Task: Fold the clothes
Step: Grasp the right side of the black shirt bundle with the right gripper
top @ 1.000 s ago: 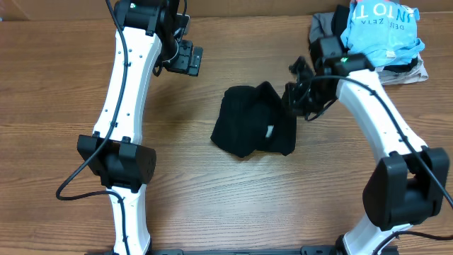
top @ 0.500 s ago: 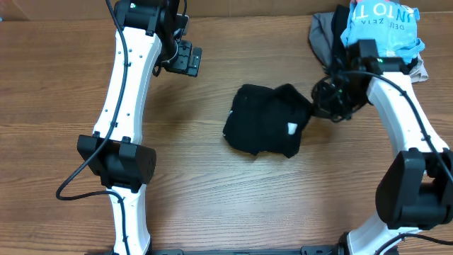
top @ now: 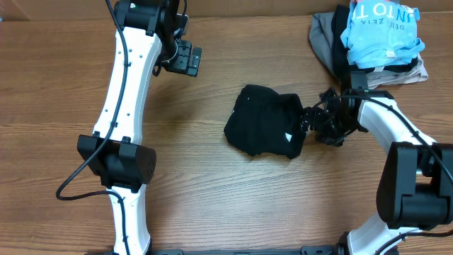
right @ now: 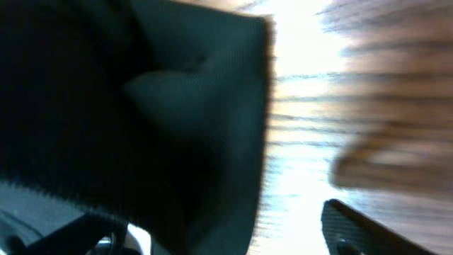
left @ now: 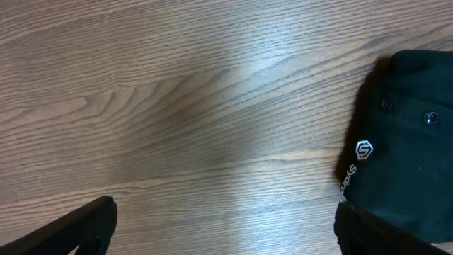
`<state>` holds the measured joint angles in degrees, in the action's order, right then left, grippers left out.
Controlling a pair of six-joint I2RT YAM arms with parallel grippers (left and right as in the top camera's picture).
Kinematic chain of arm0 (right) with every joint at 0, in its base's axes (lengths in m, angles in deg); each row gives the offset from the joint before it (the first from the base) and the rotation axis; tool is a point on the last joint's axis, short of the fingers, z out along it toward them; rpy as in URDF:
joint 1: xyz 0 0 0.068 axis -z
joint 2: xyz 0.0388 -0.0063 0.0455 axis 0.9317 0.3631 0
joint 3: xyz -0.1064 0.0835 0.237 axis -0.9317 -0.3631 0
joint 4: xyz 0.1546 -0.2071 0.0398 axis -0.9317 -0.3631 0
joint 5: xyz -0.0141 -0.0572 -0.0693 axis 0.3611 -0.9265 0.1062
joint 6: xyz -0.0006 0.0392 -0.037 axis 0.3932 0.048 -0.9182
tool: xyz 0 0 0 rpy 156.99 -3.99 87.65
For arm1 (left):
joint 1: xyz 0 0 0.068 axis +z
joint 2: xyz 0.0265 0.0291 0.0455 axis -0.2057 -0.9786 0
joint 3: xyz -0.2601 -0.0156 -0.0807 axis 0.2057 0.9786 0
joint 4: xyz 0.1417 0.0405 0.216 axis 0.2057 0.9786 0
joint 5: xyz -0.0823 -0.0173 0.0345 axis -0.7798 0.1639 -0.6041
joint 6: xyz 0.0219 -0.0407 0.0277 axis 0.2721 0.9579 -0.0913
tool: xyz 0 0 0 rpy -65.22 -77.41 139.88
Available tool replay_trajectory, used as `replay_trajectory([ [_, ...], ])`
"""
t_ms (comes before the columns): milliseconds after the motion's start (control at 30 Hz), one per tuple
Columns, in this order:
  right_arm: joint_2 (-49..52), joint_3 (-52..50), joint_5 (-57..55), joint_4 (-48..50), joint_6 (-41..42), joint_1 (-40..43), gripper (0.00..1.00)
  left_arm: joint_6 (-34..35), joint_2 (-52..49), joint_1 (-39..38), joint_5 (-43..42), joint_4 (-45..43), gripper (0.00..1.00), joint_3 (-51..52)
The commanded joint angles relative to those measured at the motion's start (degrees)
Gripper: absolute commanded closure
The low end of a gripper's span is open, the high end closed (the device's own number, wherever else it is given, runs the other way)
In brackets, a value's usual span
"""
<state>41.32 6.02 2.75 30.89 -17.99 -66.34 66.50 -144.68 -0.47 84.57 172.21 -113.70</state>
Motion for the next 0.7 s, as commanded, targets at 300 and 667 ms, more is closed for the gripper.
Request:
replay_trajectory([
  [300,-0.5,-8.7,5.9,14.4,-0.4,-1.1,0.16,-1.1,0.9,0.4,0.3,-0.2,0.00,-0.2],
  [667,-0.3,-10.4,8.9,22.6,0.7,-6.2,0.96,-1.0,0.9,0.4,0.3,-0.2,0.00,-0.2],
])
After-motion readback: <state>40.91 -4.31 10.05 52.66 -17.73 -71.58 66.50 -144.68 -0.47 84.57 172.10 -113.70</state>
